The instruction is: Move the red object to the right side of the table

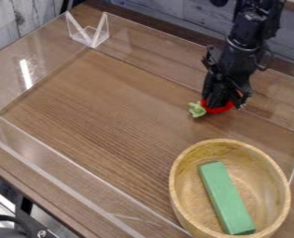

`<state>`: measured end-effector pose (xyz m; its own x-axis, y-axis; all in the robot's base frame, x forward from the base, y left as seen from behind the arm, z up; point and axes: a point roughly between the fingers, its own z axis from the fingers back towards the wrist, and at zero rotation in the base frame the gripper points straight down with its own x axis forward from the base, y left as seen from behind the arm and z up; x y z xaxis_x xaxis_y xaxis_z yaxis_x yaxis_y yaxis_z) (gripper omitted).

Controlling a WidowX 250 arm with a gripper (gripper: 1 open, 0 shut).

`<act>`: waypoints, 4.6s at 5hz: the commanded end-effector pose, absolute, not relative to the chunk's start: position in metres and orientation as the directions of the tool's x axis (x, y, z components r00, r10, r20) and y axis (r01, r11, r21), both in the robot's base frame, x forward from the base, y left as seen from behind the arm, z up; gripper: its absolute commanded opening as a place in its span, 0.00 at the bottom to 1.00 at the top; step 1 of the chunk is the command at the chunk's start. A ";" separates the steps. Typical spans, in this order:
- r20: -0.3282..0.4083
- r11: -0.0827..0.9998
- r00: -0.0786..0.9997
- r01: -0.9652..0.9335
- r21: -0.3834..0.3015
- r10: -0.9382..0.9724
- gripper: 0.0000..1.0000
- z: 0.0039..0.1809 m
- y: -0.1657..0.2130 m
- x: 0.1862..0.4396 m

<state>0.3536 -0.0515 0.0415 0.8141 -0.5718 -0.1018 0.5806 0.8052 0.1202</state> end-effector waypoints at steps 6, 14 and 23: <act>0.008 0.857 0.867 0.492 0.156 -0.499 0.00 0.090 -0.044 0.364; -0.048 0.769 0.783 0.618 0.161 -0.620 0.00 0.063 -0.127 0.378; -0.192 0.784 0.814 0.580 0.222 -0.548 0.00 0.066 -0.090 0.377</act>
<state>0.3654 -0.0894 0.0410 0.7980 -0.5409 -0.2659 0.5940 0.7804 0.1952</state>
